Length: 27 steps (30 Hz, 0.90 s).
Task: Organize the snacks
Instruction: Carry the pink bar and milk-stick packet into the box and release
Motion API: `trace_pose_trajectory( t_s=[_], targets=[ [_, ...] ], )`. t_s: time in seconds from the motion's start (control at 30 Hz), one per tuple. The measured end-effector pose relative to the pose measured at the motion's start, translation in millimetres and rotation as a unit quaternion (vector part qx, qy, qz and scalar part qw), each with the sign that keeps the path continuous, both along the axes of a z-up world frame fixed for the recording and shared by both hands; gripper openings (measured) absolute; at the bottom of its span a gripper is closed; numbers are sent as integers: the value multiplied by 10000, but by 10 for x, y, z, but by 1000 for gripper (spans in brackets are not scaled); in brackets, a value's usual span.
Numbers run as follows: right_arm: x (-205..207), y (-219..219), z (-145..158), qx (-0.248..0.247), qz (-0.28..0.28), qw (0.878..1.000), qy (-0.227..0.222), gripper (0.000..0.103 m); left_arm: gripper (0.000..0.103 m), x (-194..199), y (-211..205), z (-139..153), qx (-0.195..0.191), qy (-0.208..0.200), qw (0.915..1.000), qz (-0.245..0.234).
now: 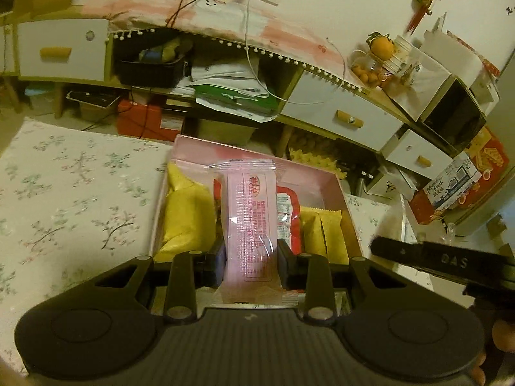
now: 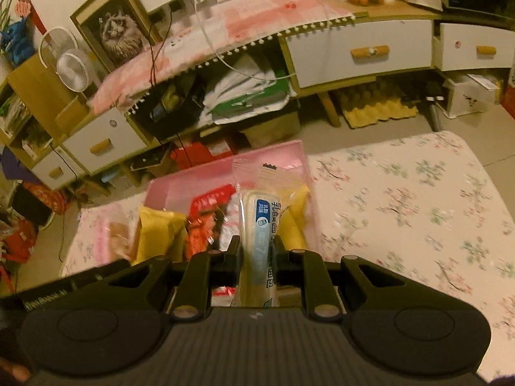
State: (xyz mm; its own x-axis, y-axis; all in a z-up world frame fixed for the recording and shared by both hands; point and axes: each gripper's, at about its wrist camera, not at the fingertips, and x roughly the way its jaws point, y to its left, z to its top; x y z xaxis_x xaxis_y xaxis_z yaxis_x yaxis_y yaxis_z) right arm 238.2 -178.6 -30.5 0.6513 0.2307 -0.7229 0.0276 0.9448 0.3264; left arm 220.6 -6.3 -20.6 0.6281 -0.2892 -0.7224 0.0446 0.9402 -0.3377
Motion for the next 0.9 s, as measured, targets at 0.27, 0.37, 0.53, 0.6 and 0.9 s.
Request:
trace_pose_trajectory(
  t_s=[0.27,0.37,0.53,0.6,0.9],
  targets=[
    [191,233,-19,234,31,9989,-399,16,37,159,-110,-101,162,13,9999,-43],
    [269,287,-84,237,48,9988,-430,16,37,212,-144,-148,318,-21,9994,-103],
    [341,335,-222,179,80,9994,-271,16,37,259,-143,-268,424,137,9990,-96],
    [348,348,-246,167,78,9996,-230,16,39,266,-146,-290,414,187,9989,-77],
    [249,225,-134,238,-186,9995,-107,31,59,89,72,-14,120,-18,9995,288]
  ],
)
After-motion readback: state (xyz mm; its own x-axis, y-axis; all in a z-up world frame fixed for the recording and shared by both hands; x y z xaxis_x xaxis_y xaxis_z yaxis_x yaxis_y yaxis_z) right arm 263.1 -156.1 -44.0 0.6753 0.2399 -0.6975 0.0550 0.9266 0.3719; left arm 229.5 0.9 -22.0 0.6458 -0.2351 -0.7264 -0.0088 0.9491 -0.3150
